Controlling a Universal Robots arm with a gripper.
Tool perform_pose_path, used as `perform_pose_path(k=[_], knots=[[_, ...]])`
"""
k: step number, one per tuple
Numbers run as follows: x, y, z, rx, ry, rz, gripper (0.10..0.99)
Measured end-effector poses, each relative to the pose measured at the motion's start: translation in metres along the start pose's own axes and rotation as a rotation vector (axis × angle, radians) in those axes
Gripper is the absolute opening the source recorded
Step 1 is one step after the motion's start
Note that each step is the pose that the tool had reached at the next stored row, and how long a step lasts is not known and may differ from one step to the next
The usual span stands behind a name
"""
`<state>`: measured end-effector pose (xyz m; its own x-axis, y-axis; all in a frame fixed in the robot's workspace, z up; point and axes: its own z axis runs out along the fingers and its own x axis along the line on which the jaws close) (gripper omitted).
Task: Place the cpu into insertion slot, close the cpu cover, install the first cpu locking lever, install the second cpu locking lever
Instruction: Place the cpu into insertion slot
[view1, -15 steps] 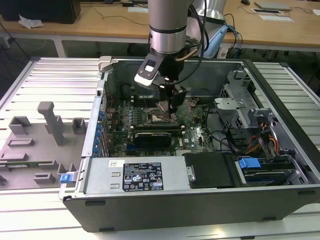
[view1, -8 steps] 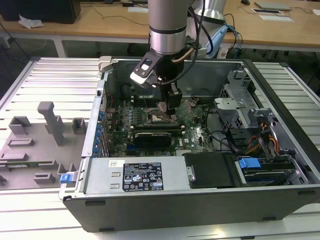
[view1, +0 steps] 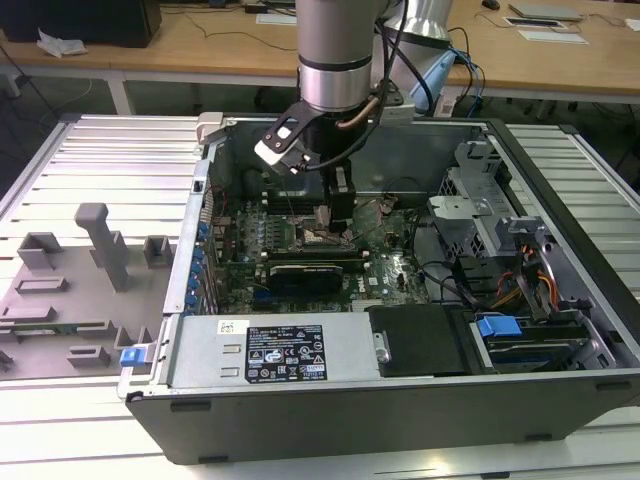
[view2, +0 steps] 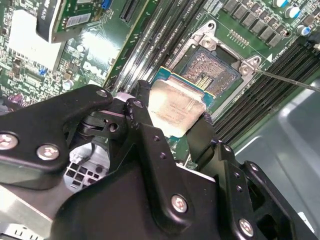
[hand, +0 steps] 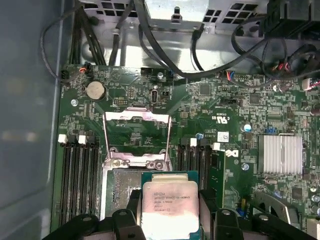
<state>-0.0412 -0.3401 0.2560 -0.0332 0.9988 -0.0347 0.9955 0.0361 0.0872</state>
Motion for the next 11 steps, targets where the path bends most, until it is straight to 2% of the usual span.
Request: perform_pose_path(k=[4,7,11], knots=[[0.0076,0.0,0.0033,0.0,-0.0004,0.005,0.541],[0.0104,-0.0004,0.0068,-0.001,-0.0008,0.009,0.541],[0.0129,-0.0031,0.013,-0.007,-0.0014,0.014,0.541]])
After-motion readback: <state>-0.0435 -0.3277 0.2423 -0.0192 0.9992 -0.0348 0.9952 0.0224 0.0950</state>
